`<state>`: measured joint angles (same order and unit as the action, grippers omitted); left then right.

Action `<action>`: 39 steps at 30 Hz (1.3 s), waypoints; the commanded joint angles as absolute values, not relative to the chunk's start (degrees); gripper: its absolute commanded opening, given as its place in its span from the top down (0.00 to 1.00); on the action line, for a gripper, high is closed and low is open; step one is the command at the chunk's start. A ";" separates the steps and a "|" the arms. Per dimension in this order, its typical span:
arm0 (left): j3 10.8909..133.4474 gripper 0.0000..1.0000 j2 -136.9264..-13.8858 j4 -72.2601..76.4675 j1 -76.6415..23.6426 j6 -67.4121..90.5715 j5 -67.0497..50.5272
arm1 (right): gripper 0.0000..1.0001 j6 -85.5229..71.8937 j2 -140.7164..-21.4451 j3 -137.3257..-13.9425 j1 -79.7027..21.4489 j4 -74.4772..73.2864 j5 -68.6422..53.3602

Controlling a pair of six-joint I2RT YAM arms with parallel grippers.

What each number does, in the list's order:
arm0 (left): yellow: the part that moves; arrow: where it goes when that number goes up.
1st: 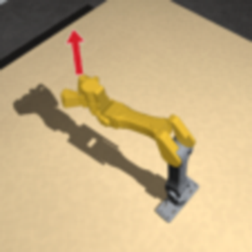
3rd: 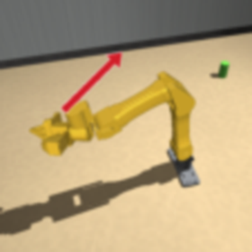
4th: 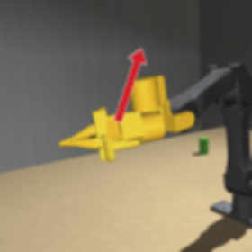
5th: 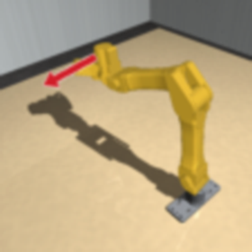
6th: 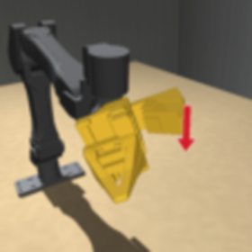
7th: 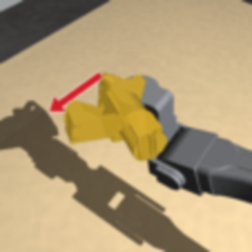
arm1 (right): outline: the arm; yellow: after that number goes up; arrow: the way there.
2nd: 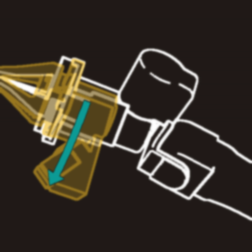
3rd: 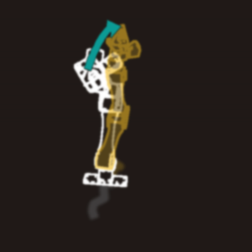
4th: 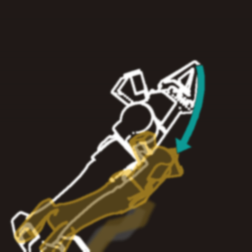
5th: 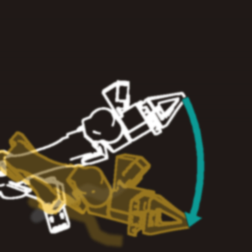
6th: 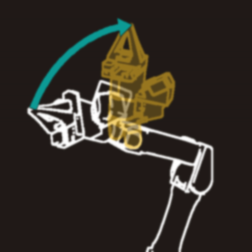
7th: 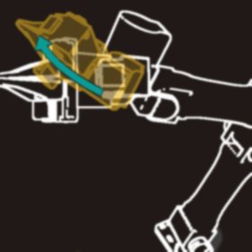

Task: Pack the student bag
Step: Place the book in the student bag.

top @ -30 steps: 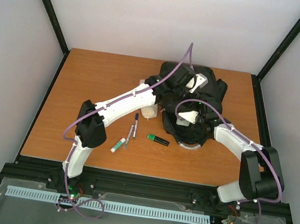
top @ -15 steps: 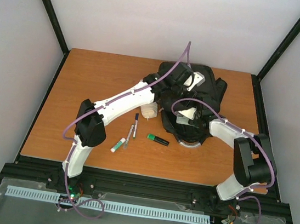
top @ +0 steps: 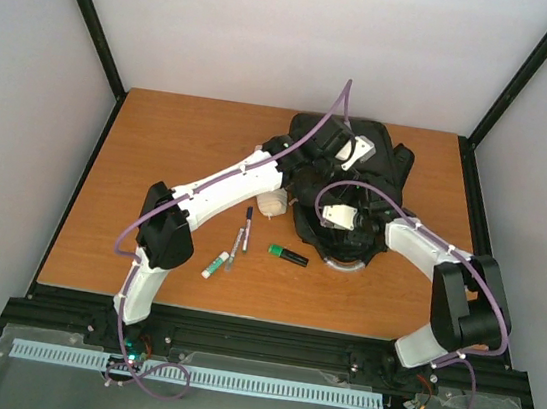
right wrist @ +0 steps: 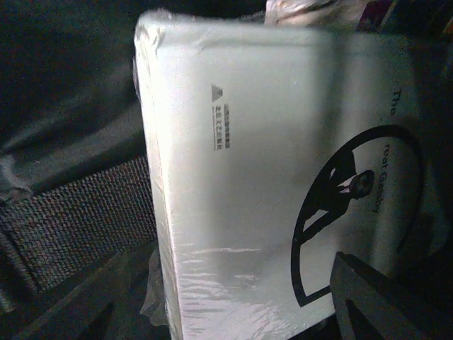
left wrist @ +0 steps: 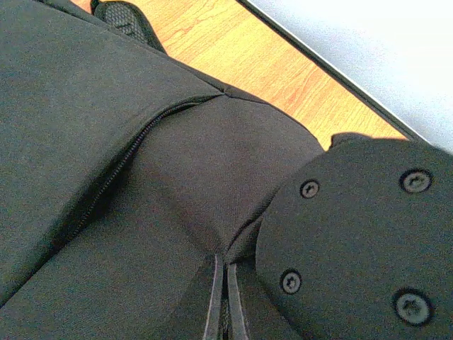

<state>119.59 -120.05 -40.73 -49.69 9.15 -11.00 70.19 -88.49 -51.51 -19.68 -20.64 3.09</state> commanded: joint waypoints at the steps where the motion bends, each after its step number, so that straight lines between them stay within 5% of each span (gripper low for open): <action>1: 123.43 0.99 -118.98 -37.59 -50.98 8.18 -14.92 | 0.20 71.06 -91.01 -49.20 -21.00 -14.51 9.43; 7: 123.23 0.99 -118.79 -38.05 -50.98 7.75 -15.40 | 0.22 70.93 -96.43 -49.27 -21.16 -2.32 16.24; 15: 123.15 0.99 -118.98 -38.68 -51.31 6.98 -16.79 | 0.42 69.36 -98.65 -53.24 -21.18 11.06 18.59; 24: 121.43 0.99 -118.94 -39.29 -51.86 6.55 -16.67 | 0.43 68.01 -103.63 -52.26 -21.33 13.95 19.93; 31: 120.56 0.99 -119.56 -38.75 -51.79 7.47 -14.26 | 0.39 59.08 -89.44 -45.24 -22.21 -0.74 11.07; 39: 124.34 0.99 -122.75 -38.45 -51.31 8.27 -14.24 | 0.31 54.80 -65.56 -39.16 -23.00 -31.47 -12.88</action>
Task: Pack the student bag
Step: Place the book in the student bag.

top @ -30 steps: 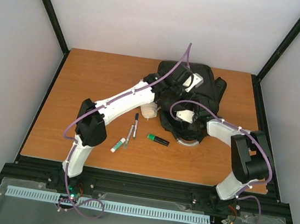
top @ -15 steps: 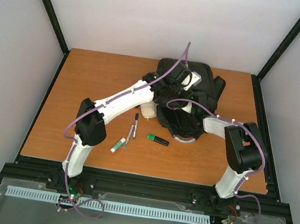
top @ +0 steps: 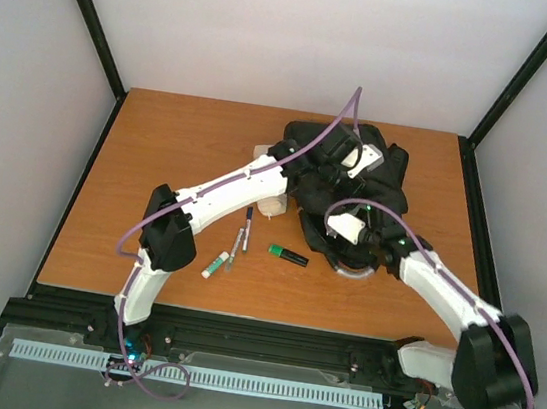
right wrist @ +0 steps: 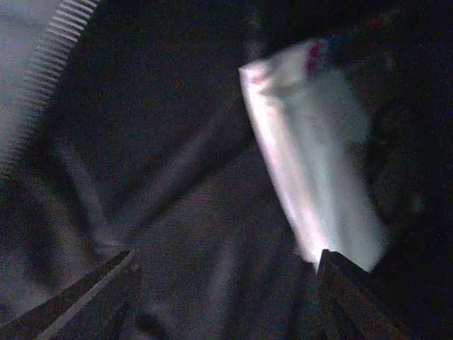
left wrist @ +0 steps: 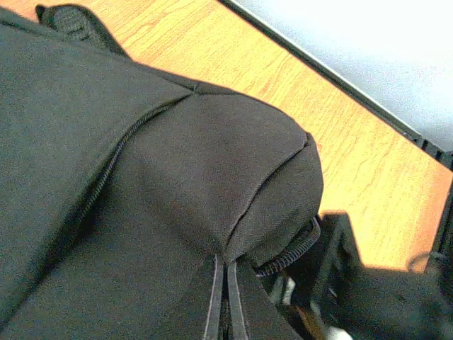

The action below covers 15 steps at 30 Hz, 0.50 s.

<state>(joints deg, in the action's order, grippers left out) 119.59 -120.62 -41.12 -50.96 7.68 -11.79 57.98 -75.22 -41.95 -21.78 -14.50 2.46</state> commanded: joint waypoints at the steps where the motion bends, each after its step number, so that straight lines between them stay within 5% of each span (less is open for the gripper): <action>1: 124.66 0.99 -123.38 -38.67 -51.26 8.31 -14.47 | 0.31 54.43 -62.09 -38.48 -22.98 -34.07 -14.27; 15: 115.59 0.99 -126.99 -32.79 -51.25 11.33 -17.42 | 0.26 44.36 -44.94 -38.72 -22.87 -47.09 -22.21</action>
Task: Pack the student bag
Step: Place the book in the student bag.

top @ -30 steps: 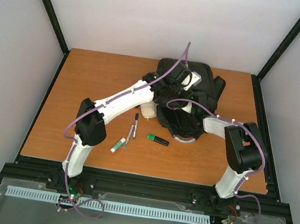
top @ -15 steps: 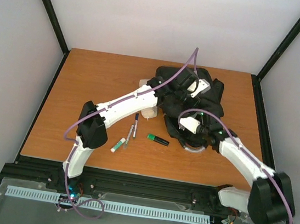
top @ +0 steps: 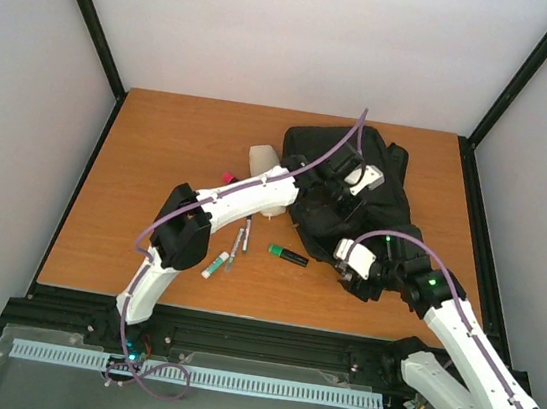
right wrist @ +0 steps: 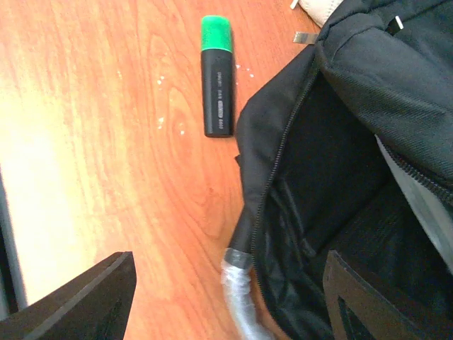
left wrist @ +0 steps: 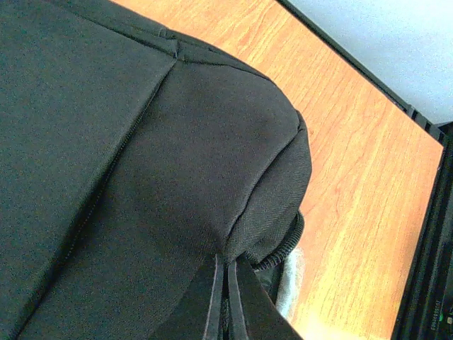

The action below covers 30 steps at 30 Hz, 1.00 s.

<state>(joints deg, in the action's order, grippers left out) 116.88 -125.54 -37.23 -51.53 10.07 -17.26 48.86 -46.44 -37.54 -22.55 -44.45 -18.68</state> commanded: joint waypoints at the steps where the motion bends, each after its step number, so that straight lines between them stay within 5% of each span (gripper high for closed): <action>1: 115.27 0.98 -127.14 -32.82 -51.24 11.22 -17.26 | 0.26 43.37 -44.38 -39.68 -22.73 -46.90 -22.61; 10: 103.37 0.96 -127.08 -18.63 -50.58 5.26 -12.70 | 0.26 33.39 -46.14 -50.25 -17.95 -44.09 -28.23; 17: 101.20 0.77 -124.46 -18.79 -50.36 4.88 -13.67 | 0.17 21.93 -48.82 -52.98 -13.99 -32.93 -15.22; 21: 97.88 0.52 -118.84 -18.18 -50.30 5.92 -12.69 | 0.08 18.15 -54.23 -58.40 -10.99 -30.96 -8.25; 22: 97.45 0.37 -117.51 -18.33 -50.21 7.90 -10.98 | 0.08 17.29 -55.66 -59.85 -10.69 -30.84 -8.28; 23: 97.16 0.08 -116.38 -18.86 -49.59 10.75 -10.21 | 0.08 16.37 -56.92 -61.45 -10.56 -30.82 -8.86; 24: 97.31 0.01 -115.30 -19.68 -48.76 13.90 -10.94 | 0.07 15.41 -57.93 -63.16 -10.55 -30.71 -9.87; 30: 94.36 0.00 -107.72 -25.26 -47.46 18.68 -2.71 | 0.00 11.55 -62.12 -71.88 -10.55 -30.42 -19.69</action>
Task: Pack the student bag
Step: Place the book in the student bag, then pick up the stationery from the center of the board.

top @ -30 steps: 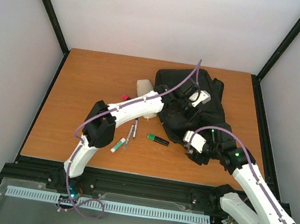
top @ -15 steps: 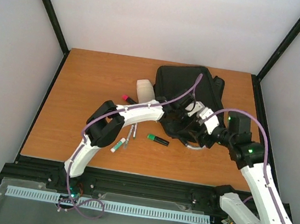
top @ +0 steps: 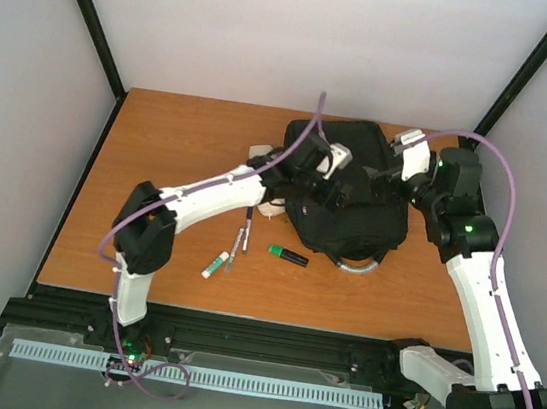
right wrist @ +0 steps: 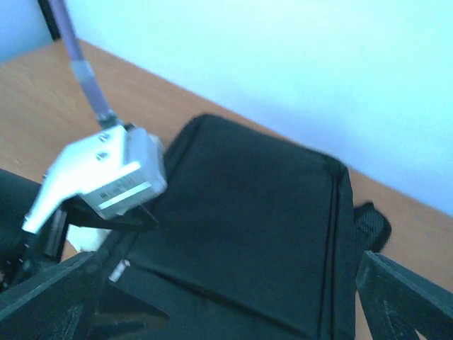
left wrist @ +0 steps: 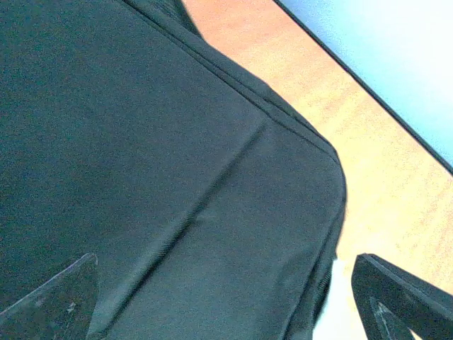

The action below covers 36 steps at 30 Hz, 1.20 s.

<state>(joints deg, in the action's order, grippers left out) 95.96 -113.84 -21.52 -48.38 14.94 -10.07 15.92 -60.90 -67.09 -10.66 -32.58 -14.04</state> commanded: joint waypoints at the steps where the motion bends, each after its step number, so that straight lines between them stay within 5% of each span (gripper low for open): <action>1: 93.79 0.00 -106.94 -26.71 -47.46 18.46 0.09 | 0.00 11.51 -62.29 -72.43 -10.55 -30.03 -20.93; 16: 66.84 0.00 -84.86 -12.41 -41.56 18.30 11.41 | 0.00 18.93 -69.07 -73.69 -13.47 -35.95 -27.37; 19: 73.04 0.00 -89.06 -26.31 -41.18 28.64 27.05 | 0.00 18.95 -67.82 -72.98 -13.51 -34.40 -28.12; 23: 83.17 0.00 -97.92 -42.85 -40.79 26.76 33.61 | 0.00 16.52 -65.26 -71.62 -13.48 -30.24 -20.61; 29: 67.34 0.00 -90.60 -18.93 -34.45 30.70 22.55 | 0.00 16.88 -65.81 -67.05 -13.20 -29.66 -14.29; 36: 65.83 0.06 -97.89 -10.03 -23.42 39.50 -5.17 | 0.04 19.54 -60.19 -53.49 -9.62 -24.99 -31.59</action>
<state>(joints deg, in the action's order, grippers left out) 66.24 -94.89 -19.49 -26.65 33.43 10.59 17.43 -64.16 -59.24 -10.11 -28.38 -23.66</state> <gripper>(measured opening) 0.965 0.987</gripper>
